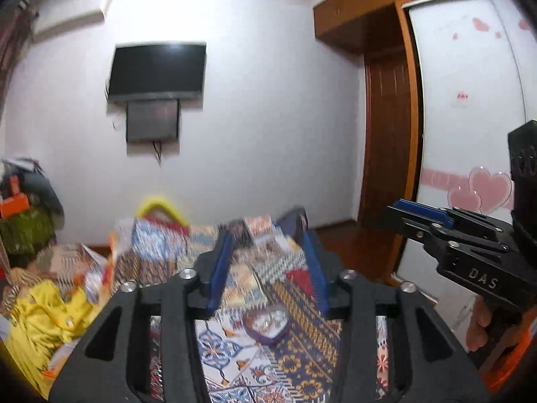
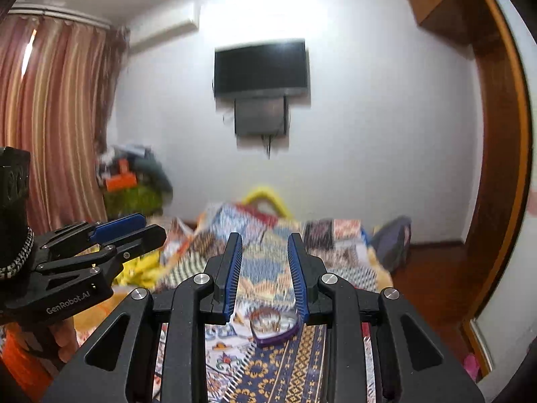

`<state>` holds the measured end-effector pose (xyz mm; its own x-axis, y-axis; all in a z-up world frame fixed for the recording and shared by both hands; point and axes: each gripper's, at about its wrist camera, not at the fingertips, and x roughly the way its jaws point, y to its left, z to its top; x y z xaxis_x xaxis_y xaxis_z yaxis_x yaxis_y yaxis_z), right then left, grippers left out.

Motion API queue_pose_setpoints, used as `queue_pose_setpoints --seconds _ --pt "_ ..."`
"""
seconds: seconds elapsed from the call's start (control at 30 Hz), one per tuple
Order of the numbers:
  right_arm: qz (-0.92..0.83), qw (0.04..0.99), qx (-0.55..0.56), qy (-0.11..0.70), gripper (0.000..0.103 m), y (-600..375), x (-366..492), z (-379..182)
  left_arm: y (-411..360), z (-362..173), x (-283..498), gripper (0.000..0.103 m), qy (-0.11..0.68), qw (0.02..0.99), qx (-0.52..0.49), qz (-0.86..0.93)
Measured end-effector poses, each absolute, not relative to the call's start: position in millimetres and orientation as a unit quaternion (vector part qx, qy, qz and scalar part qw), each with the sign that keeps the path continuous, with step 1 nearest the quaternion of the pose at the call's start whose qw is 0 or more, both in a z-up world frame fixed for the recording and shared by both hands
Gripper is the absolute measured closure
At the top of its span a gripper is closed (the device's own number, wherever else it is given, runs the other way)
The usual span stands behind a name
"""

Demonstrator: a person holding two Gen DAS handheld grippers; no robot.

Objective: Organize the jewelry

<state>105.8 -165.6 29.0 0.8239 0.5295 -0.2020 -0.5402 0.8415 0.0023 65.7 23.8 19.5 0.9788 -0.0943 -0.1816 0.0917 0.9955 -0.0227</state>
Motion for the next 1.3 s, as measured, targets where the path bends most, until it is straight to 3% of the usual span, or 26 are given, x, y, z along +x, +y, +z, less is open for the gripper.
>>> queue_pose_setpoints --seconds 0.13,0.3,0.47,1.3 --pt "0.255 0.964 -0.029 0.062 0.054 -166 84 35 21 29 42 0.039 0.059 0.998 -0.013 -0.034" --pt "0.234 0.971 -0.026 0.039 0.027 -164 75 34 23 27 31 0.009 0.043 0.999 -0.022 -0.007" --pt "0.224 0.974 -0.015 0.033 0.007 -165 71 34 25 25 24 0.004 0.042 0.999 -0.032 0.006" --pt "0.214 0.975 -0.015 0.059 0.004 -180 62 26 17 18 19 0.002 0.056 0.998 -0.023 0.013"
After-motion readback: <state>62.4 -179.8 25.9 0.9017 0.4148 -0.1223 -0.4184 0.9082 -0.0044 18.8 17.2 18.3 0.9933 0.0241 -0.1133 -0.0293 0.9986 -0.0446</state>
